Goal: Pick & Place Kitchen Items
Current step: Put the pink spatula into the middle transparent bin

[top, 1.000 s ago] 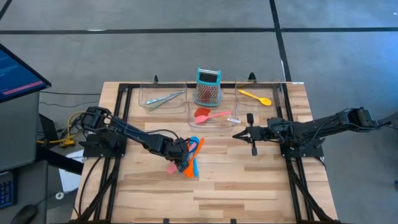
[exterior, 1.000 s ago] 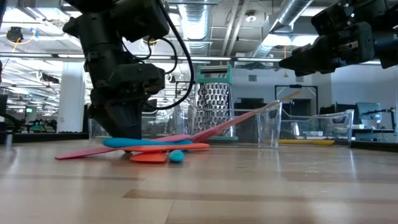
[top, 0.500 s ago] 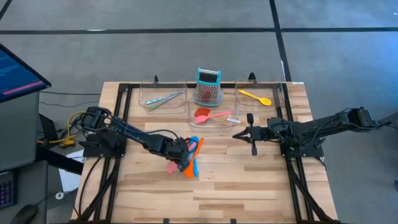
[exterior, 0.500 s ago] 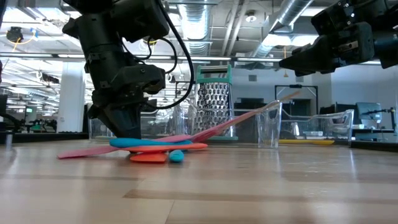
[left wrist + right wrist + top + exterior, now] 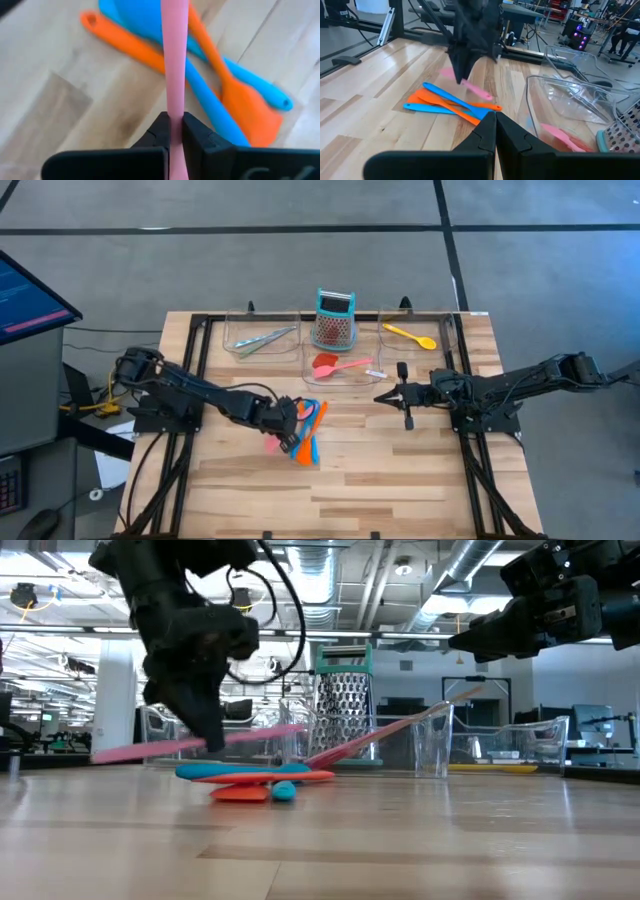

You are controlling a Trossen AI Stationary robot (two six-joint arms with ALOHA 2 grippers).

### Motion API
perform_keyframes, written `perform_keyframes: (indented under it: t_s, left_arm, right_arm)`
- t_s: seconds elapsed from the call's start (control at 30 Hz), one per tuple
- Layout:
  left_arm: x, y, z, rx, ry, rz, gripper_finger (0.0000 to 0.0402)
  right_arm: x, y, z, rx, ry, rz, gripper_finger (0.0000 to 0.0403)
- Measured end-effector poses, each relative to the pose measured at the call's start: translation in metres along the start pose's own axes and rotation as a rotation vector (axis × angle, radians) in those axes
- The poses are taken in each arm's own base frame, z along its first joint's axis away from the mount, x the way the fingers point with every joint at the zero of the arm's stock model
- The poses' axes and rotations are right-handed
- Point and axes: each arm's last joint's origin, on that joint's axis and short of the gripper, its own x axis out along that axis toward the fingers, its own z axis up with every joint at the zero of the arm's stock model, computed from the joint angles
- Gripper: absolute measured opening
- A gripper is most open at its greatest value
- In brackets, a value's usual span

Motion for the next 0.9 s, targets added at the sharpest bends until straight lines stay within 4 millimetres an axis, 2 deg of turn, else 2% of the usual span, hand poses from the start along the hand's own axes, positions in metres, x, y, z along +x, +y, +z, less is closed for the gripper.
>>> perform_keyframes:
  t_s: [0.4,0.63,0.8,0.9]
  left_arm:
    - [-0.043,0.005,0.014,0.053,-0.203,-0.009,0.0001]
    - [-0.062,0.008,0.022,0.148,-0.366,0.066,0.0001]
    - [-0.07,0.011,0.037,0.207,-0.534,0.167,0.0001]
    - [-0.073,0.009,0.052,0.255,-0.641,0.17,0.0001]
  right_arm:
    - [0.0,0.0,0.0,0.0,-0.002,0.0,0.0001]
    - [0.0,0.0,0.001,0.0,-0.011,-0.002,0.0001]
    - [0.0,-0.001,0.007,-0.001,-0.073,-0.013,0.0001]
    - [-0.001,-0.003,0.015,-0.002,-0.16,-0.029,0.0001]
